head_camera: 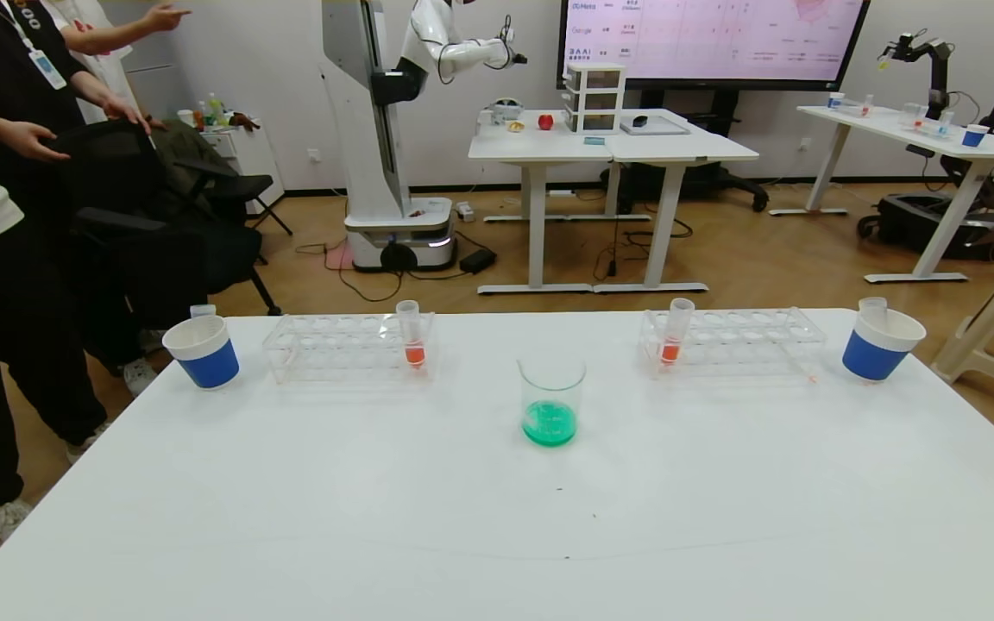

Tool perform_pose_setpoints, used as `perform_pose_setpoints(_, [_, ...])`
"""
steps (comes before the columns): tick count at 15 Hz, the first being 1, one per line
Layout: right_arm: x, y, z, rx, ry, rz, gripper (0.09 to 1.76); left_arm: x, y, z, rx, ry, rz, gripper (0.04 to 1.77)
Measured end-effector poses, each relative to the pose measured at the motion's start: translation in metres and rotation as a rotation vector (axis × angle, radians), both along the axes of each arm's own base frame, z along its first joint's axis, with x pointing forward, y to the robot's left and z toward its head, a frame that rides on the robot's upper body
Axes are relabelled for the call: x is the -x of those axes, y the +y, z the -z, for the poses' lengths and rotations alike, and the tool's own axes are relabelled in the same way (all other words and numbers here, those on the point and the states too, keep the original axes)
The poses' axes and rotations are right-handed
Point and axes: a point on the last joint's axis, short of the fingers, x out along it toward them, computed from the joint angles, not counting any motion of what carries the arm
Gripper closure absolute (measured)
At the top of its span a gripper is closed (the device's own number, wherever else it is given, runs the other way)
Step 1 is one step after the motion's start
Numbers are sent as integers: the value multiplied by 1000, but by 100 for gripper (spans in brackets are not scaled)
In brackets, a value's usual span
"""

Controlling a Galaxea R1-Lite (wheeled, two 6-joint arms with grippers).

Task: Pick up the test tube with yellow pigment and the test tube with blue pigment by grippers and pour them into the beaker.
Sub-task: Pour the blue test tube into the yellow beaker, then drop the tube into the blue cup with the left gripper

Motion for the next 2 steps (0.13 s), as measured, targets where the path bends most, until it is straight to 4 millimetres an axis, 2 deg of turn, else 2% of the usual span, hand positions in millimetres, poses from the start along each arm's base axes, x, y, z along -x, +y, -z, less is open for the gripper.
perform_pose_setpoints(2, [0,0,0,0,0,0,11,0,0,1,16,4,-5,6])
